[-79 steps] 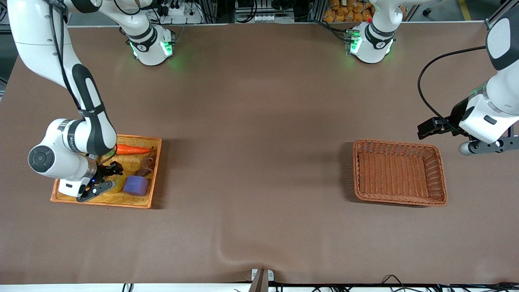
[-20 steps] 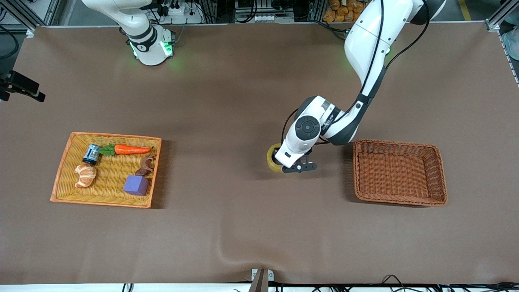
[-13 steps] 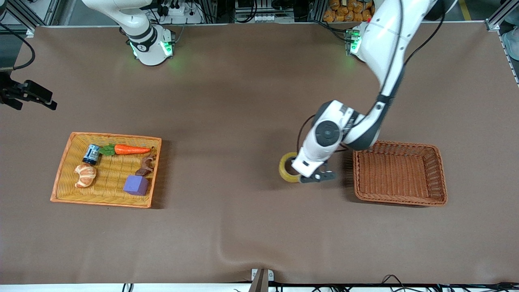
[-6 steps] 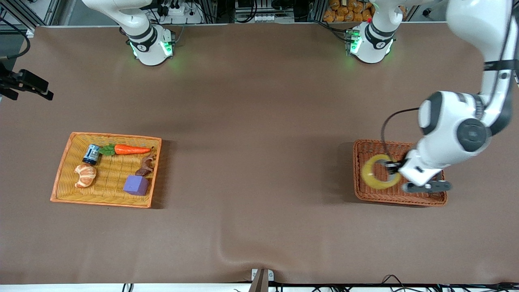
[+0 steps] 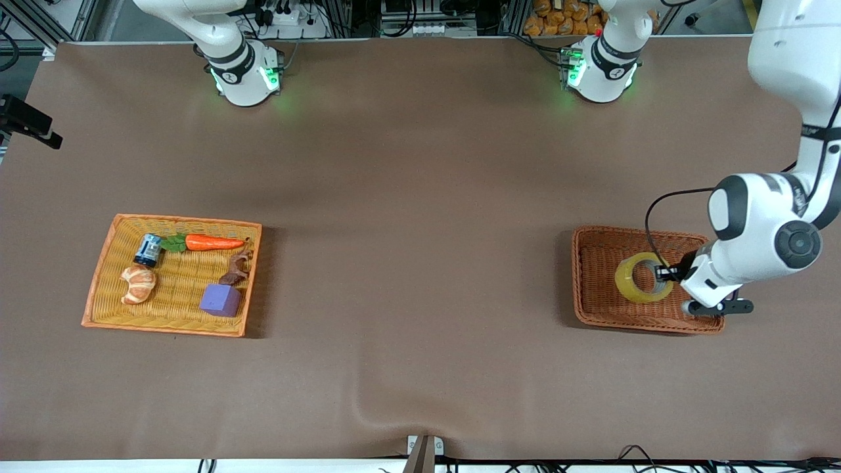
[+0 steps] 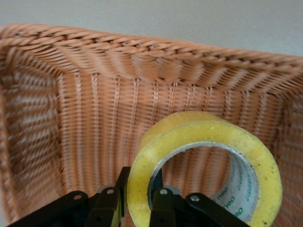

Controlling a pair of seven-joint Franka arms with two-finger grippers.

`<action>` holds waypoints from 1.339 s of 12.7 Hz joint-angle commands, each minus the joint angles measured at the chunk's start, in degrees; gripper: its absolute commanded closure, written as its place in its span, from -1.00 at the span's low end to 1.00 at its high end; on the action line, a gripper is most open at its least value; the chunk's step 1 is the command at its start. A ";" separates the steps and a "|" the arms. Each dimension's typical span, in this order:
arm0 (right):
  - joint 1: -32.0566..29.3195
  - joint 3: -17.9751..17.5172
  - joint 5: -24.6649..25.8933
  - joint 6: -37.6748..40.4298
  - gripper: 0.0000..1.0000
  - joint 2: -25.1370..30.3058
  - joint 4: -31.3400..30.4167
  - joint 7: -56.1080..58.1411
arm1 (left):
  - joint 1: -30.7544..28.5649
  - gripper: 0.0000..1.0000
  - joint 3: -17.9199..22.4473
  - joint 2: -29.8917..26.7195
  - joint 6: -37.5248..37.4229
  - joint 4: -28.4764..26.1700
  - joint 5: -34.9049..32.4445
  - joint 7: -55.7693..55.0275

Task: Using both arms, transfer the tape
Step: 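Open the left gripper and raise it away from the basket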

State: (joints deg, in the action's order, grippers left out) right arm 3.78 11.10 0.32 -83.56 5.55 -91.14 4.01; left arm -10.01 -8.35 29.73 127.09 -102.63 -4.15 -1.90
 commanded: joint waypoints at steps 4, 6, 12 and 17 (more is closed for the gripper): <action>-0.27 -0.55 1.09 1.21 -1.00 -0.63 0.52 -0.23 | -0.63 -1.00 -0.70 -4.40 -2.79 7.08 -4.29 0.05; 0.17 -0.64 1.35 1.21 -1.00 -0.63 0.52 -0.49 | -0.28 -1.00 -1.22 -7.56 -11.99 14.00 -4.11 0.66; 0.00 -0.55 1.35 0.95 -1.00 -0.72 0.43 -0.58 | -0.54 -1.00 -7.11 -22.94 -31.62 17.64 -2.36 -2.75; 0.08 -0.55 1.36 0.68 -1.00 -0.72 0.61 -0.49 | 4.26 -1.00 -4.94 -28.76 -37.79 15.37 1.86 -8.37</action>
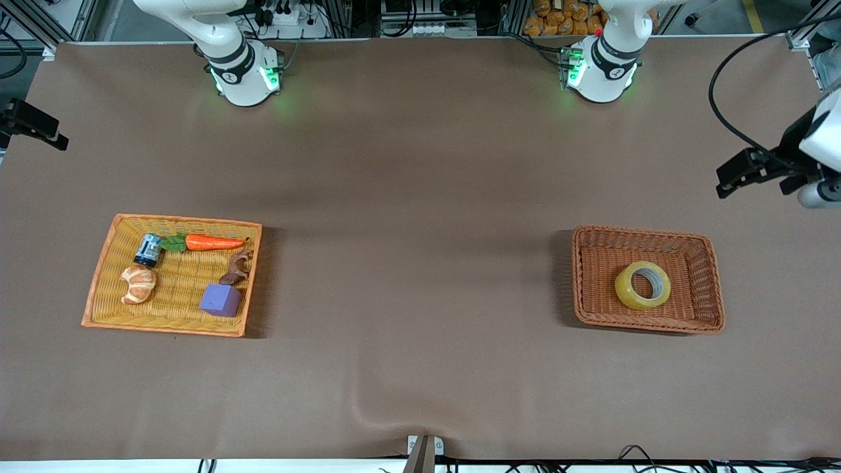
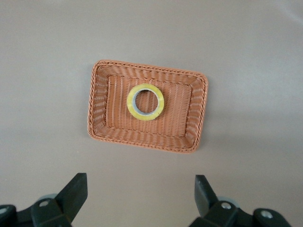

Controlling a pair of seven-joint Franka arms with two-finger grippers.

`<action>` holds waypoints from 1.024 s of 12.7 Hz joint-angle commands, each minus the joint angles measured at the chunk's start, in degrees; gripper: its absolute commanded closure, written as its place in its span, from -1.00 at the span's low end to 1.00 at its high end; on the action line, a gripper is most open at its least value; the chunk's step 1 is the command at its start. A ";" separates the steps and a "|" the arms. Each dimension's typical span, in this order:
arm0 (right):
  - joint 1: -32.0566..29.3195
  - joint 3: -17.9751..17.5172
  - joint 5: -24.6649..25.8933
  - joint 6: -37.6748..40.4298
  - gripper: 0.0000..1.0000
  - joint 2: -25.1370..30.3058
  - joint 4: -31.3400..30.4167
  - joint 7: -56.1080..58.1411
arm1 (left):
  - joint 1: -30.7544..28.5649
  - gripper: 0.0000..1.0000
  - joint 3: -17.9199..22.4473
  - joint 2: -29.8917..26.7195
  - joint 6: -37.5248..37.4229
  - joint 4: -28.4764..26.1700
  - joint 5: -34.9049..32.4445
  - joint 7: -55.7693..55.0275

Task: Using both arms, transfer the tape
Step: 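Open the left gripper and raise it away from the basket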

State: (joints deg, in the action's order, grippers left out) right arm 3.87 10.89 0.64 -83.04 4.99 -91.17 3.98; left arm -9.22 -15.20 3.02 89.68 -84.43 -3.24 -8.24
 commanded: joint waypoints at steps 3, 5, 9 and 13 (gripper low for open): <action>0.35 -0.52 1.21 0.15 -1.00 -0.16 0.73 -0.64 | 8.16 -1.00 6.93 -3.55 -0.47 -3.90 1.13 -1.87; 0.17 -0.43 1.12 -0.11 -1.00 -0.42 0.73 -0.64 | 10.69 -1.00 10.52 -3.37 -0.47 -3.56 0.52 -0.30; 0.35 -0.52 1.21 -2.38 -1.00 -1.21 0.64 -0.64 | 10.71 -1.00 11.42 -2.06 -1.43 -1.97 0.52 0.33; 0.17 -0.43 1.03 -3.19 -1.00 -1.82 0.73 -0.55 | 10.45 -1.00 12.38 -1.88 -2.23 -1.79 1.13 0.85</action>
